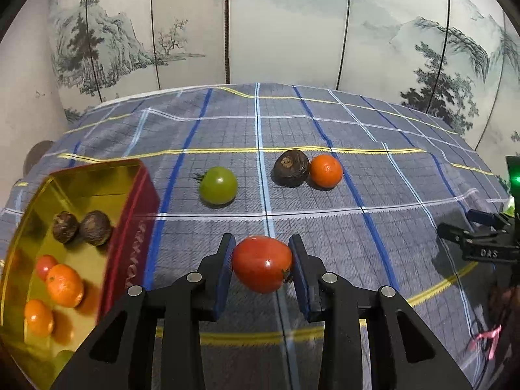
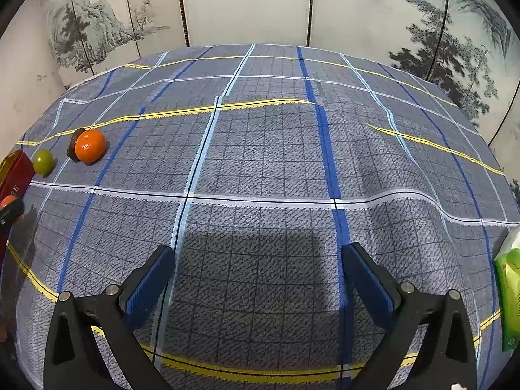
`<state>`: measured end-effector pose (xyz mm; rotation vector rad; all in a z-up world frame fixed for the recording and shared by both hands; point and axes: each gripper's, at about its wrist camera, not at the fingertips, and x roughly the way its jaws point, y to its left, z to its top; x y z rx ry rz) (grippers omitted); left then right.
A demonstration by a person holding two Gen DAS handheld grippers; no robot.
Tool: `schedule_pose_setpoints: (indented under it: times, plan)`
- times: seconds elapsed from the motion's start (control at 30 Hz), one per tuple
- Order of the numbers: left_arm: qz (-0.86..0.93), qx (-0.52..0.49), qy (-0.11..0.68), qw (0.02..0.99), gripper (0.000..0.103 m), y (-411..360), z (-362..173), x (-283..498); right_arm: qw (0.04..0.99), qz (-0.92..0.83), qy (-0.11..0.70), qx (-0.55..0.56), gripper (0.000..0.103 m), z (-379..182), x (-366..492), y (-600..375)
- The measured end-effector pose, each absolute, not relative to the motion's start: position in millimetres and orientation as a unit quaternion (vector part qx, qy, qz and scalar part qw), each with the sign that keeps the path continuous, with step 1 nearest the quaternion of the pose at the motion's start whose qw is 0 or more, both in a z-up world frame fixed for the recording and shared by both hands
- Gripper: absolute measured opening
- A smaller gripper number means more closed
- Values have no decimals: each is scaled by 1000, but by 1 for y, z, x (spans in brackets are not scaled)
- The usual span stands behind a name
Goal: Organize fruits
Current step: 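Carry the red tomato over the gold tin and lower it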
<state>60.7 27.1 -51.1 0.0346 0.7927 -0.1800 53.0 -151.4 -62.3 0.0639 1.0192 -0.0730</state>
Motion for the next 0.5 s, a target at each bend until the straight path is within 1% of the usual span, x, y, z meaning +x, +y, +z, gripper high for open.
schedule_pose_setpoints:
  times: [0.5]
  plan:
    - [-48,33,380,923,35,73,-20,32,871,-38,488,30,103,-63,54,-151]
